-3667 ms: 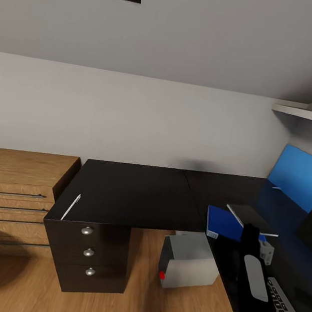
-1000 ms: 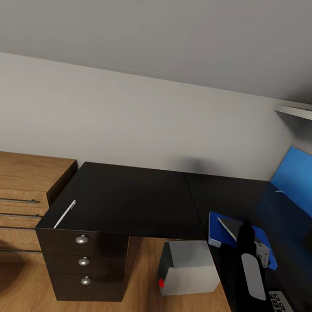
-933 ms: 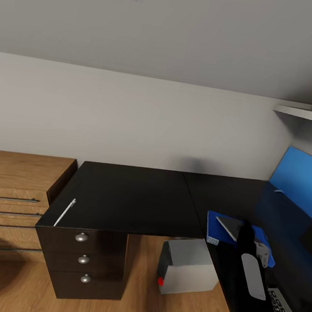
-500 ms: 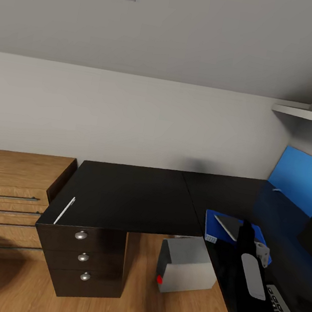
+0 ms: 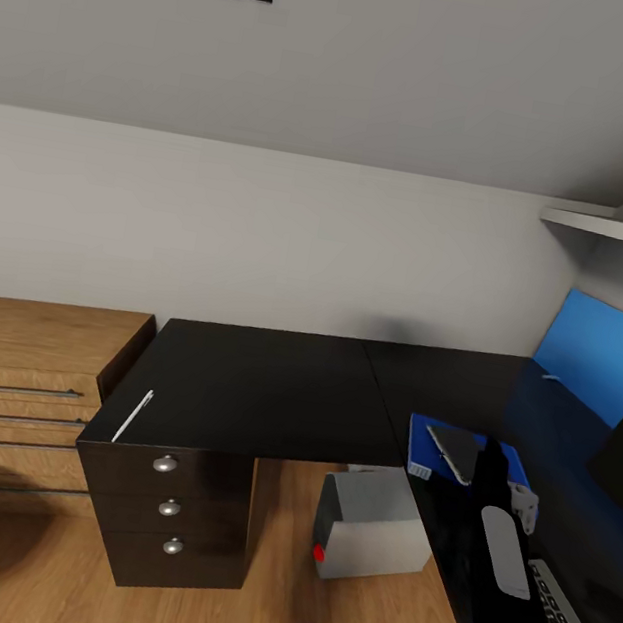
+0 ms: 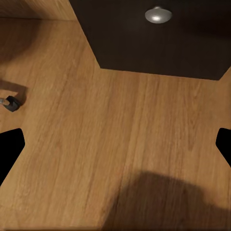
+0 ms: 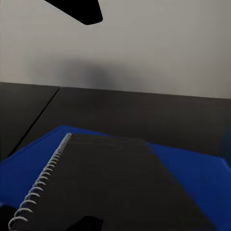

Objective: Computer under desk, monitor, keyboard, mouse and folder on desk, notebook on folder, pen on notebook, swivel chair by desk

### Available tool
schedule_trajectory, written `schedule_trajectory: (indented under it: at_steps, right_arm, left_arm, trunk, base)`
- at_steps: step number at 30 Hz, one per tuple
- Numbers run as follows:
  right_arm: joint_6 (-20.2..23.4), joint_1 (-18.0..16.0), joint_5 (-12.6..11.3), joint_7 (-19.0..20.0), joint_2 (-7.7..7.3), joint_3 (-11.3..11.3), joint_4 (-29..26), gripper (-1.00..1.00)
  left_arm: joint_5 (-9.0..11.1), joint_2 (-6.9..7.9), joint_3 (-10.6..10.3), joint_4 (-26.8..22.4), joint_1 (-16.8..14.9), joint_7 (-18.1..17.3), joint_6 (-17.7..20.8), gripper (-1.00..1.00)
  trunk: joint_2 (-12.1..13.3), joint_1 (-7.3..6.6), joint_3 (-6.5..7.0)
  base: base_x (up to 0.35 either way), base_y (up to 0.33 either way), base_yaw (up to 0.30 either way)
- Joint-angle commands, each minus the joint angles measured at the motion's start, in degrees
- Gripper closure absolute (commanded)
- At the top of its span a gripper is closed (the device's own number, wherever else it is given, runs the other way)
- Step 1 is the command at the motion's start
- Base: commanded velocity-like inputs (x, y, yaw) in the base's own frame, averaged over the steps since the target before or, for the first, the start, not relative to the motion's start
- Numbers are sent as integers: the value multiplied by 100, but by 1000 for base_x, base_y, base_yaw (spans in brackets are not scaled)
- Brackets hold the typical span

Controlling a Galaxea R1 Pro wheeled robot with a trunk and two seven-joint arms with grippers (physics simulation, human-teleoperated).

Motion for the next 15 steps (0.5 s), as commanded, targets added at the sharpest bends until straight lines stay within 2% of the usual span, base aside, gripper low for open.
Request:
schedule_trajectory:
  at_steps: [1,15]
  right_arm:
    - [-26,-4,-60,-8,3,-3,-7,-100]
    - [-21,-4,-69,28,5,-11,-66,-100]
  left_arm:
    - [60,10,-45,-4,-7,39,-36,-100]
    - [69,9,-45,-4,-7,39,-35,-100]
  trunk:
    - [-3,-1,-6]
    - [-3,-1,-6]
  base:
    - [-17,0,0]
    - [-2,0,0]
